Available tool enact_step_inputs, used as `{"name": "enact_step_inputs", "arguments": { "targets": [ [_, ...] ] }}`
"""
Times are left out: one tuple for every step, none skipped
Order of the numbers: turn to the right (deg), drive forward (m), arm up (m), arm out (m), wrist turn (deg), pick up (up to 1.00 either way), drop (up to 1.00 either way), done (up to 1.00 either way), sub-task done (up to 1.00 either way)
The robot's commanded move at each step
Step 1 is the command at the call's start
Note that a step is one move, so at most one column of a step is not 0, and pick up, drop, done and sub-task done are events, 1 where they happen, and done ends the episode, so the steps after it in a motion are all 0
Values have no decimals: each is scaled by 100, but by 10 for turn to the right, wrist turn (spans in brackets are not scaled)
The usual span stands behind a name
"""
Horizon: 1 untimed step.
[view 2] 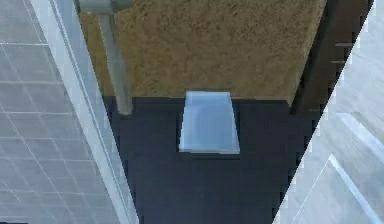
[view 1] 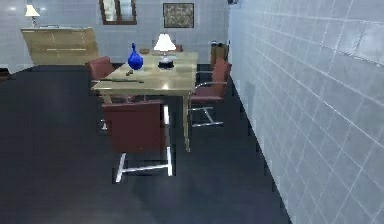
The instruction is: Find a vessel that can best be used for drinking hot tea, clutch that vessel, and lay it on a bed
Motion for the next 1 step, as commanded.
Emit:
{"name": "enact_step_inputs", "arguments": {
  "targets": [
    [0, 15, 0, 0, 0, 0, 0, 0, 0]
  ]
}}
